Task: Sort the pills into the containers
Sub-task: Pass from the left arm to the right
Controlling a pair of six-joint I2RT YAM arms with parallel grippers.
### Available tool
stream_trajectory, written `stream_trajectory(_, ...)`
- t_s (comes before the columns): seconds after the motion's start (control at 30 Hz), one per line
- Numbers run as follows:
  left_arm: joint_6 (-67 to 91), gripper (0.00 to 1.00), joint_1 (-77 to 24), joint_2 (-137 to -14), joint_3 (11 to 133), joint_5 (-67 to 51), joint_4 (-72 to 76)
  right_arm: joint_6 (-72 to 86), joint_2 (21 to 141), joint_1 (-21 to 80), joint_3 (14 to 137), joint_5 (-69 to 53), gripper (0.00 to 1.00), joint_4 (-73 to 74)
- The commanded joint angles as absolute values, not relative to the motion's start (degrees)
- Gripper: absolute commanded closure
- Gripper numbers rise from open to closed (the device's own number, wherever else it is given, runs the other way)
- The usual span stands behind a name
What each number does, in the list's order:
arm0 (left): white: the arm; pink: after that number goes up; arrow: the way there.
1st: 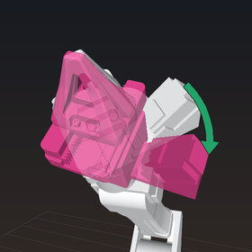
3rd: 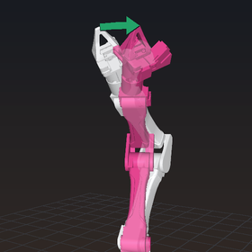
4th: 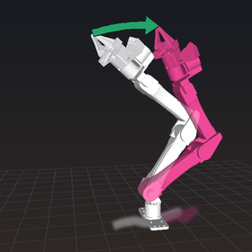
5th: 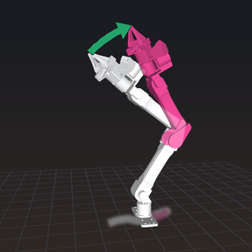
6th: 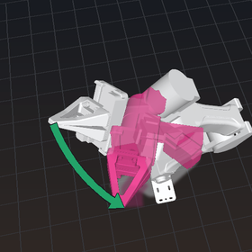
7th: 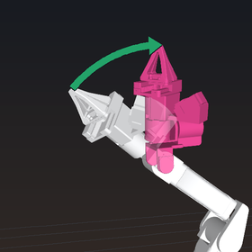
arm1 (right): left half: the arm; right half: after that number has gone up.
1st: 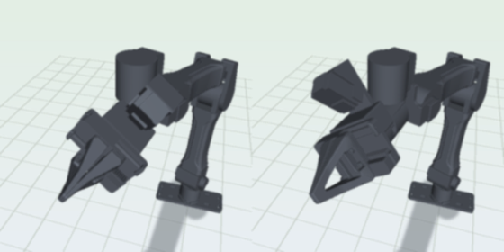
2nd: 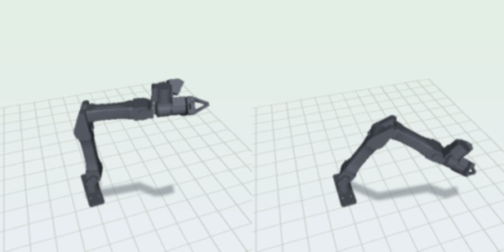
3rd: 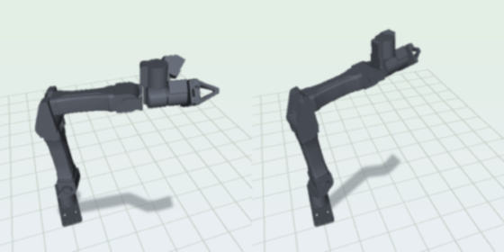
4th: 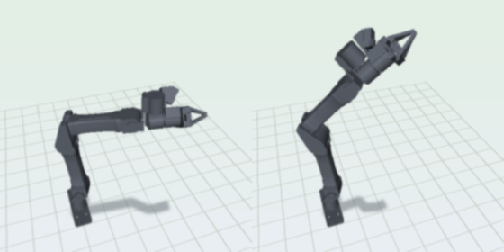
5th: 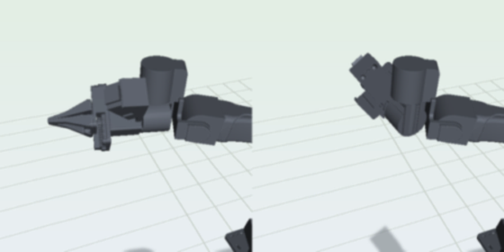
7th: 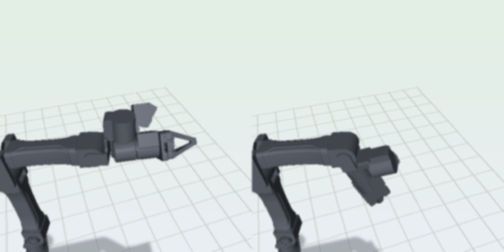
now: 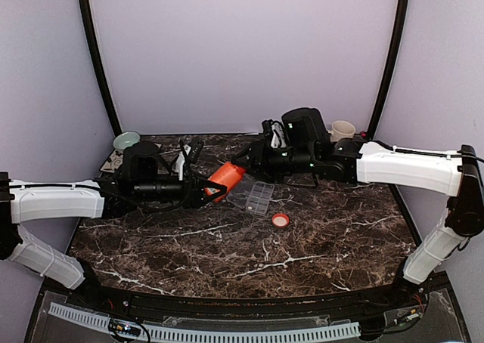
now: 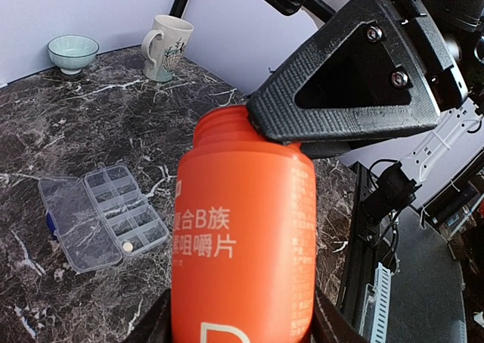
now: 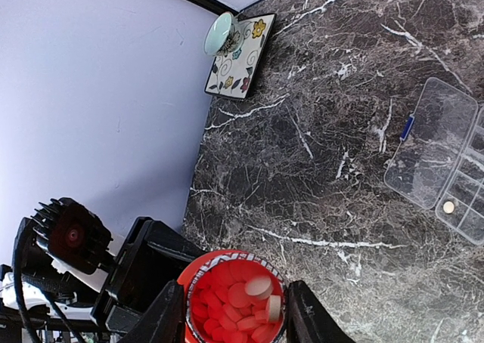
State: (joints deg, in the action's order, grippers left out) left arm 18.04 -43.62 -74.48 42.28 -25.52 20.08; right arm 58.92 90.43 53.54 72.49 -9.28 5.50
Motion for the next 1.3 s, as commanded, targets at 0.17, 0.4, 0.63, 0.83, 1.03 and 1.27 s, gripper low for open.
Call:
stream_trajectory(0.17, 17.8, 0.75, -44.1, -75.2, 45.0, -26.2, 21.2, 54.6, 90.8, 54.2, 75.1, -8.9, 1.00, 6.5)
stream_trajectory(0.4, 17.5, 0.65, -44.0, -75.3, 45.1, -25.8, 21.1, 53.0, 90.8, 54.2, 76.1, -8.0, 1.00, 8.6)
stream_trajectory(0.63, 17.4, 0.56, -44.0, -75.6, 44.8, -25.8, 21.3, 51.7, 90.8, 54.2, 77.0, -7.3, 1.00, 10.2)
stream_trajectory(0.83, 17.5, 0.52, -44.0, -75.8, 44.7, -25.9, 21.6, 50.7, 90.9, 54.2, 77.4, -7.1, 1.00, 10.9)
stream_trajectory(1.03, 17.5, 0.47, -44.0, -75.8, 44.9, -25.9, 21.6, 49.6, 90.9, 54.2, 78.1, -6.9, 1.00, 12.1)
stream_trajectory(1.27, 17.5, 0.44, -44.0, -75.6, 44.9, -25.2, 21.4, 48.6, 90.9, 54.2, 78.4, -6.2, 1.00, 13.2)
